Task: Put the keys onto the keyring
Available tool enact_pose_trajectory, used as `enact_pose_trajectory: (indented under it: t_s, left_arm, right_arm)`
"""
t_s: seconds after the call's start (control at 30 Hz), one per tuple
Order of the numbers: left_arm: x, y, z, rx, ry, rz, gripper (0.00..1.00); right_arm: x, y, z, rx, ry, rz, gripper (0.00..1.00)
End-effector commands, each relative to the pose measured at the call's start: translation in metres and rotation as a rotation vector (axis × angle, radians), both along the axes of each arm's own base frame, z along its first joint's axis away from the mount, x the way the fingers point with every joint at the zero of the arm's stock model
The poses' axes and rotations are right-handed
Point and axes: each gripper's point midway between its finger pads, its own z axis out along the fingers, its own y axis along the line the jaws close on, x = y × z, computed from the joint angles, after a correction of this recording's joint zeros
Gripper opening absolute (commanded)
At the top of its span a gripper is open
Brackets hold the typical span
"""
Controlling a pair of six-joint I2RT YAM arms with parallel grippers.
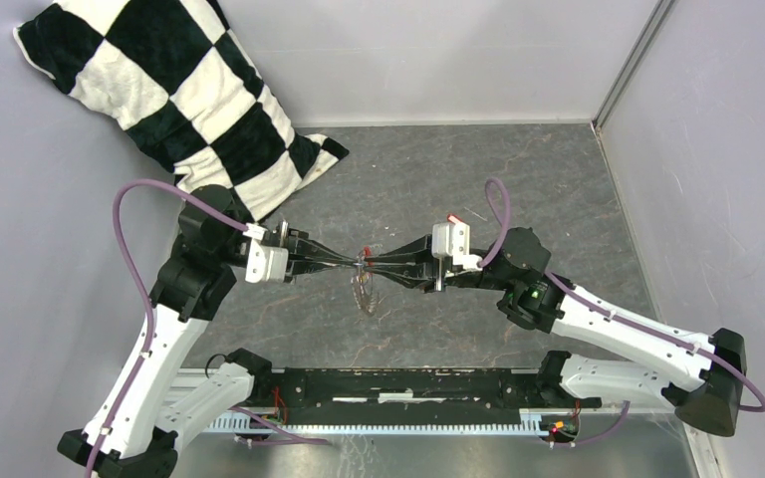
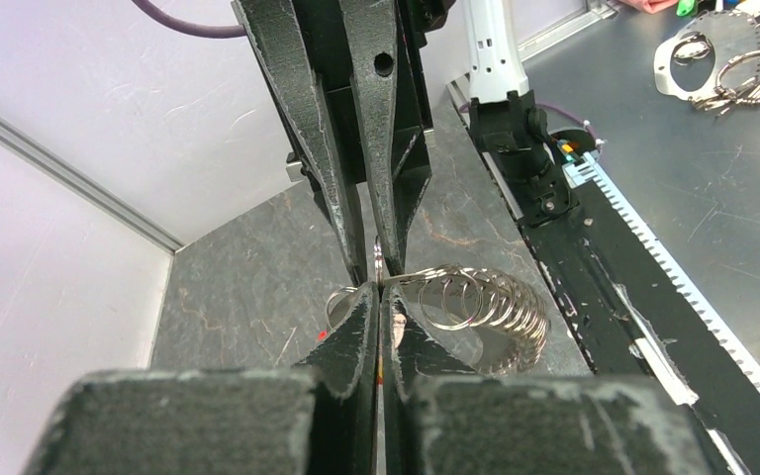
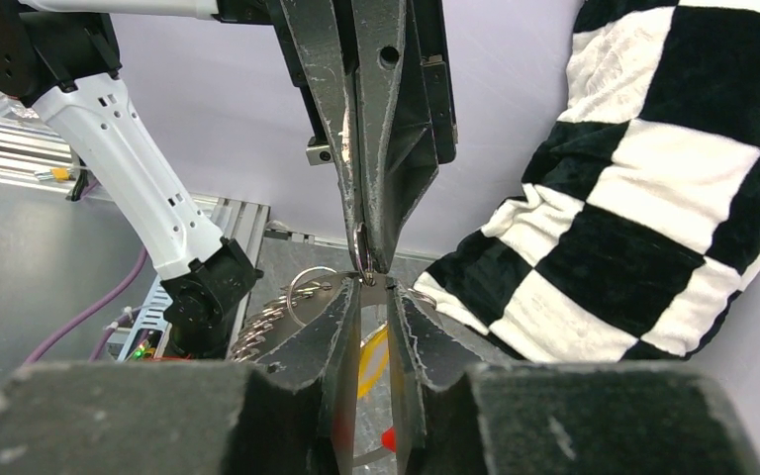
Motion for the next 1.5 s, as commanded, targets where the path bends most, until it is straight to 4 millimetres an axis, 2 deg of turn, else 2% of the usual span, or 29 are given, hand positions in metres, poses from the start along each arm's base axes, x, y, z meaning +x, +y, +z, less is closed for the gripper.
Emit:
enact_pose_trajectory:
  t_s: [0.0, 0.2, 0.3, 0.4, 0.5, 0.67, 0.8, 0.83, 0.93, 1.13, 1.47]
  left_arm:
    - [-0.004, -0.001, 0.003, -0.012, -0.006, -0.024, 0.02]
    - [-0.001, -0.001, -0.003, -0.002, 0.020, -0.012, 0.02]
    - [-0.001, -0.002, -0.005, 0.000, 0.026, -0.011, 0.02]
    - [0.000, -0.001, -0.005, 0.001, 0.030, -0.009, 0.02]
    - [0.000, -0.001, -0.005, 0.002, 0.034, 0.001, 0.02]
    - [0.004, 0.003, -0.008, 0.012, 0.016, 0.064, 0.29]
    - [0.008, 0.006, -0.019, 0.046, 0.022, 0.115, 0.36]
    - [0.010, 0.007, -0.021, 0.050, 0.025, 0.125, 0.37]
    - [0.018, 0.007, -0.025, 0.062, 0.027, 0.155, 0.35]
    - [0.040, 0.005, -0.032, 0.092, 0.043, 0.225, 0.30]
    - [0.033, 0.009, -0.060, 0.219, 0.066, 0.187, 0.26]
  right_arm:
    - [-0.002, -0.002, 0.028, 0.061, -0.028, -0.002, 0.21]
    - [-0.003, -0.001, 0.032, 0.078, -0.019, 0.002, 0.19]
    - [-0.003, 0.000, 0.034, 0.086, -0.013, 0.005, 0.12]
    - [0.000, 0.003, 0.029, 0.064, -0.004, -0.008, 0.01]
    - [0.008, 0.002, 0.024, 0.030, -0.003, -0.054, 0.01]
    - [0.025, -0.005, 0.012, -0.093, -0.033, -0.159, 0.01]
    - [0.031, -0.006, 0.004, -0.198, -0.046, -0.191, 0.01]
    - [0.031, -0.005, -0.005, -0.246, -0.035, -0.188, 0.01]
    - [0.030, -0.001, -0.015, -0.325, -0.029, -0.185, 0.01]
    - [0.030, 0.005, -0.020, -0.406, -0.041, -0.231, 0.01]
    - [0.029, 0.010, -0.019, -0.431, -0.055, -0.242, 0.01]
